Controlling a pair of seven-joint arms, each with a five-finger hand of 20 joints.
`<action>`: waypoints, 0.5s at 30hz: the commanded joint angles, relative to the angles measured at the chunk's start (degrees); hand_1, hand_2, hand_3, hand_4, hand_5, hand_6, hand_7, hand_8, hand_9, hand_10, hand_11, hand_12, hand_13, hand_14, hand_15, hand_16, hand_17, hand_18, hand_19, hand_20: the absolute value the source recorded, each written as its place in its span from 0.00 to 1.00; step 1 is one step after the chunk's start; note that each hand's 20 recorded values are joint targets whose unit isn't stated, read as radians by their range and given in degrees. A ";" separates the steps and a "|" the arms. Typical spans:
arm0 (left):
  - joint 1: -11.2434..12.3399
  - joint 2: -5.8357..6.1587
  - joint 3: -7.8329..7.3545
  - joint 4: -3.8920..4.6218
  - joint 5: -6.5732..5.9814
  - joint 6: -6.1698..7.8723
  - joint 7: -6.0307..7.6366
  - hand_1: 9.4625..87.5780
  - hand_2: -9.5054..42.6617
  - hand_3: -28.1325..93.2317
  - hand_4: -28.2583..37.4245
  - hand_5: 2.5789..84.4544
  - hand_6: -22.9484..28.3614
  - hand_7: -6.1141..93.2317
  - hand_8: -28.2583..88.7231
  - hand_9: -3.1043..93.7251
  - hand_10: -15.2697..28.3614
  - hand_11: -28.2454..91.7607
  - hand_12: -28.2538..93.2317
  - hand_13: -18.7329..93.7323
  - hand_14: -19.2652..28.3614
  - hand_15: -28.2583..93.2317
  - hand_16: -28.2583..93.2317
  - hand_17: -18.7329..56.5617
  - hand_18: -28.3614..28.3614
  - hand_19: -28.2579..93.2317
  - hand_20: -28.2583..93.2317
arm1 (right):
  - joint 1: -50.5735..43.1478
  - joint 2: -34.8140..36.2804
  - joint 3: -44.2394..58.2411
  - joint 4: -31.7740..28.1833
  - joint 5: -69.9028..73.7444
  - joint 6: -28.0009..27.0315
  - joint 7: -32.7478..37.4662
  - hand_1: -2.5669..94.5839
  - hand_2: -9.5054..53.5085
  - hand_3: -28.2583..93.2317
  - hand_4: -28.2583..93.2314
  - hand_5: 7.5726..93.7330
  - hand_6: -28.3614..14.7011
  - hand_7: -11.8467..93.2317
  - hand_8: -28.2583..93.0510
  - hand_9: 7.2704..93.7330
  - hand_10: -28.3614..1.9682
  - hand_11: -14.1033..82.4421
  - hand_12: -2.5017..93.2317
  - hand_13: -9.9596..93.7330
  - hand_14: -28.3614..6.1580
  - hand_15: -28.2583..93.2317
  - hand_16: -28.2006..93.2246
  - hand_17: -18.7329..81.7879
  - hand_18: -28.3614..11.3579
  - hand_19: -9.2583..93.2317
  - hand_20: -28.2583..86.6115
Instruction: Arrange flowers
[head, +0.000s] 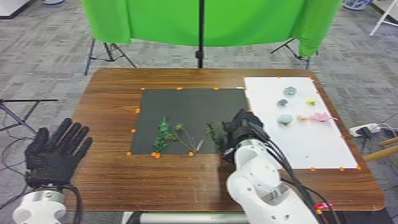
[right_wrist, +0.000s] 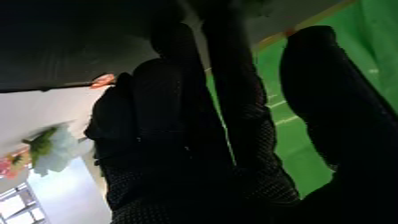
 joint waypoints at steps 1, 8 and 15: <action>0.59 -0.29 0.26 0.16 0.09 0.68 -0.06 0.21 0.45 0.84 0.00 0.50 0.63 0.18 0.15 0.42 0.68 0.40 0.31 0.43 0.68 0.42 0.21 0.16 0.74 0.50 0.33 | -4.26 5.20 3.54 -5.94 -8.28 3.98 -4.32 0.38 0.01 0.87 0.08 0.79 0.49 0.28 0.15 0.69 0.21 0.47 0.26 0.60 0.17 0.86 0.47 0.46 0.00 0.93 0.66; 1.35 -0.81 0.38 -0.23 0.53 0.46 0.14 0.21 0.45 0.84 0.00 0.50 0.63 0.18 0.15 0.42 0.68 0.40 0.31 0.44 0.69 0.42 0.21 0.16 0.74 0.50 0.33 | -4.95 9.35 12.85 -6.16 -7.64 4.45 -9.97 0.39 0.00 0.87 0.08 0.78 0.52 0.30 0.15 0.68 0.24 0.49 0.27 0.58 0.21 0.85 0.48 0.45 0.04 0.93 0.66; 1.00 -0.45 0.90 -0.48 1.62 0.61 0.80 0.20 0.45 0.84 0.00 0.50 0.62 0.18 0.15 0.42 0.68 0.40 0.31 0.44 0.69 0.42 0.21 0.16 0.74 0.49 0.33 | -6.63 11.53 18.50 -4.46 -8.19 -3.96 -16.01 0.44 0.00 0.91 0.01 0.60 0.55 0.25 0.14 0.53 0.39 0.35 0.22 0.48 0.30 0.84 0.43 0.41 0.17 0.91 0.69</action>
